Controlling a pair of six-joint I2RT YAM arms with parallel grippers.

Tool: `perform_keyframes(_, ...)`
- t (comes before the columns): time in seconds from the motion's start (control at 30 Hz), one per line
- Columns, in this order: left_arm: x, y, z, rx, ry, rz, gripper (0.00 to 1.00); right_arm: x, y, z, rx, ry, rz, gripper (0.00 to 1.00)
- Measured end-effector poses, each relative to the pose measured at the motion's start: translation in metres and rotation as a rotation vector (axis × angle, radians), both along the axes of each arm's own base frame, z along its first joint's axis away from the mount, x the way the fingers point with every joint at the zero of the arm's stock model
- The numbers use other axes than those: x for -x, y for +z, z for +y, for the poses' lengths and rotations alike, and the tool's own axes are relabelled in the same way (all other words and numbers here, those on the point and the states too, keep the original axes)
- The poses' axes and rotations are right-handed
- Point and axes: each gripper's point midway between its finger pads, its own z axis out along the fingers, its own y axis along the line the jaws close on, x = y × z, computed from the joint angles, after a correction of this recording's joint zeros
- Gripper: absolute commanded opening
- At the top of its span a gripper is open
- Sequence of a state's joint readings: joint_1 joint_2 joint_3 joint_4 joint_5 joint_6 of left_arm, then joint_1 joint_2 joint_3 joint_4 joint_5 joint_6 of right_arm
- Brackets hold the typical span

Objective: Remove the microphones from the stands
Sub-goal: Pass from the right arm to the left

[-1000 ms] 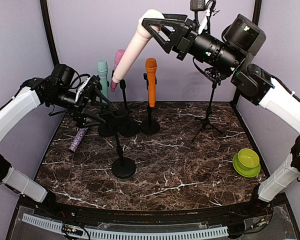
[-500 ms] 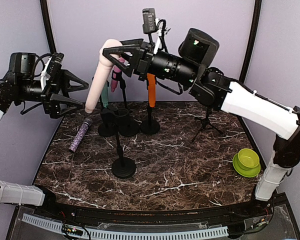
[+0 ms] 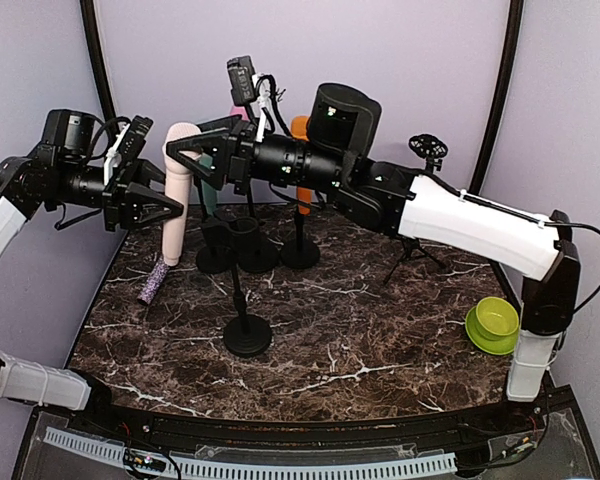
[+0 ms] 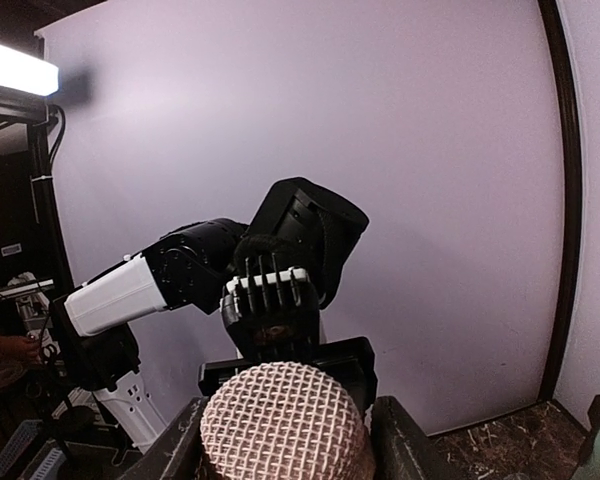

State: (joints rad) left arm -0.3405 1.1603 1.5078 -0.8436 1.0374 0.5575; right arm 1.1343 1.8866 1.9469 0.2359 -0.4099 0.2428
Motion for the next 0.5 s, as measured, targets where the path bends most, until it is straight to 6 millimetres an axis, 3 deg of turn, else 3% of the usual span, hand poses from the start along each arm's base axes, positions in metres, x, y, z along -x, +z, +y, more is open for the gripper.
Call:
perform_keyframes(0.1,0.003,0.001,0.003,-0.004,0.014,-0.016,0.0,0.001,0.001,0.001,-0.002,0.0,-0.006,0.68)
perform_keyframes(0.17,0.005,0.0,0.005,-0.01,0.026,-0.022,0.0,0.002,0.0,0.002,0.003,-0.006,-0.007,0.84)
perform_keyframes(0.33,-0.007,-0.01,0.015,-0.051,0.111,-0.011,0.0,-0.009,-0.003,-0.006,0.002,-0.101,-0.014,1.0)
perform_keyframes(0.5,-0.046,-0.034,0.05,-0.092,0.304,0.064,0.0,-0.028,-0.024,-0.044,0.044,-0.24,0.025,1.0)
